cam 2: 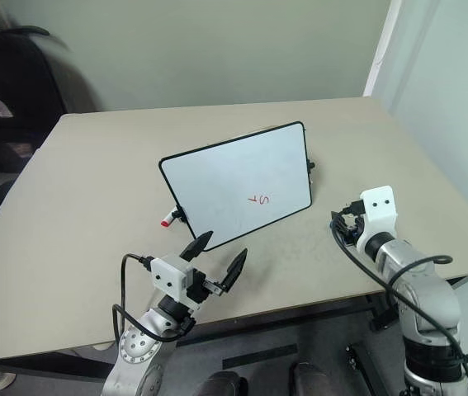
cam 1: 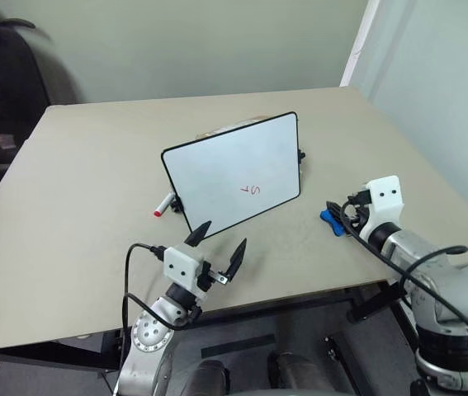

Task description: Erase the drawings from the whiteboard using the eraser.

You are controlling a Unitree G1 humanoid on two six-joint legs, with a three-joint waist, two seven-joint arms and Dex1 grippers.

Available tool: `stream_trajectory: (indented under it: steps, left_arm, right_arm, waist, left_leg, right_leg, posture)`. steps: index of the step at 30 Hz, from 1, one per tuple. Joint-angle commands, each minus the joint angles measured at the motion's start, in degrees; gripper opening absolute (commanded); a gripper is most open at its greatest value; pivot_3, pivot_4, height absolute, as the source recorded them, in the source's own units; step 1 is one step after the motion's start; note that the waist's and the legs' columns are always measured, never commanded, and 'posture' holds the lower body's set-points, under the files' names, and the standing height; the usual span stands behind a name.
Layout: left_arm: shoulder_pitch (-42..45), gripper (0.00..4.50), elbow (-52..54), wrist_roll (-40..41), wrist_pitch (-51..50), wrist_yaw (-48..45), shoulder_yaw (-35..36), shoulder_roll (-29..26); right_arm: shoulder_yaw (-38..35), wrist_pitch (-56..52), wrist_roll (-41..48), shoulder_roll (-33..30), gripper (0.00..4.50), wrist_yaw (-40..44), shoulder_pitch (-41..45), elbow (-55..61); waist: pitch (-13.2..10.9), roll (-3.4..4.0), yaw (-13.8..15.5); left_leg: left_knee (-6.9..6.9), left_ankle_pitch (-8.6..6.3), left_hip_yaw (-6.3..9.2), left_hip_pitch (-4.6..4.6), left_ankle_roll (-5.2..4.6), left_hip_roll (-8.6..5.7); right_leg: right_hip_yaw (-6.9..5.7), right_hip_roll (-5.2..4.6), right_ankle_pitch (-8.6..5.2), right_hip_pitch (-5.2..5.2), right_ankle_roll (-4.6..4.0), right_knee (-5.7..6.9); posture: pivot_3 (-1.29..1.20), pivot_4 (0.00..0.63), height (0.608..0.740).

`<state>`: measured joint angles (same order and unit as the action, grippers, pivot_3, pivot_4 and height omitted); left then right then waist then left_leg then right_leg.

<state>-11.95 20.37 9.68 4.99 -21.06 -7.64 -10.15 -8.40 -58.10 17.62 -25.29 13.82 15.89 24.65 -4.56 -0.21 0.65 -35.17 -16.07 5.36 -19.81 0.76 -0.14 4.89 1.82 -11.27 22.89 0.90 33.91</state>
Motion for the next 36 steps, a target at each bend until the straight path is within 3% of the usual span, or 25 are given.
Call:
stream_trajectory:
  steps: [1,5,16,29,32,36]
  left_arm:
    - [-0.44,4.50,2.09,-0.37,0.95,0.52,-1.04,0.72]
    - [-1.32,4.50,2.33,-0.51,1.29,0.98,-1.43,1.47]
    - [-2.05,4.50,2.81,-0.91,1.85,1.84,-2.25,2.31]
    - [-2.71,4.50,3.51,-1.45,2.70,3.09,-2.94,2.96]
    - [-2.89,4.50,3.66,-1.47,2.76,3.12,-2.97,2.96]
    - [-2.64,4.50,3.41,-1.74,2.73,3.11,-3.19,2.99]
  right_arm:
    - [0.42,-3.77,0.23,-2.41,3.00,1.03,2.42,-0.79]
    - [0.99,-6.88,1.11,-4.86,3.98,3.37,6.00,-5.44]
    - [6.77,-7.89,0.80,-7.97,3.98,10.65,17.22,-21.83]
    - [13.97,-4.37,-2.87,-10.05,3.98,15.19,19.82,-30.38]
    - [14.37,-4.36,-3.17,-10.11,3.40,15.46,19.38,-30.15]
    - [14.56,-4.14,-3.80,-9.99,2.08,15.66,19.68,-30.21]
  waist:
    - [-0.01,0.00,0.01]
    - [-0.01,-0.01,0.02]
    - [-0.02,0.06,0.05]
    - [0.07,0.20,0.21]
    - [0.06,0.18,0.21]
    - [0.06,0.18,0.21]
  left_leg:
    - [0.00,0.00,0.00,-0.01,0.00,0.00]
    - [0.02,0.00,-0.01,-0.01,-0.02,0.00]
    - [0.00,0.11,-0.01,-0.03,-0.17,-0.01]
    - [0.01,0.03,0.00,-0.04,-0.22,0.00]
    - [0.01,0.02,0.00,-0.02,-0.21,0.00]
    - [0.00,0.03,-0.01,-0.02,-0.21,0.00]
  right_leg:
    - [0.00,0.00,0.00,0.01,0.00,0.00]
    - [0.00,0.00,0.01,0.01,0.03,0.00]
    - [0.00,0.00,0.00,0.04,0.06,0.00]
    - [0.00,-0.01,0.02,0.01,0.06,0.02]
    - [0.00,0.00,0.01,-0.01,0.06,0.02]
    - [0.00,0.00,0.01,-0.01,0.05,0.02]
  posture:
    - [0.00,0.150,0.739]
    - [0.00,0.150,0.739]
    - [0.00,0.150,0.739]
    - [0.00,0.150,0.739]
    - [0.00,0.150,0.739]
    - [0.00,0.150,0.739]
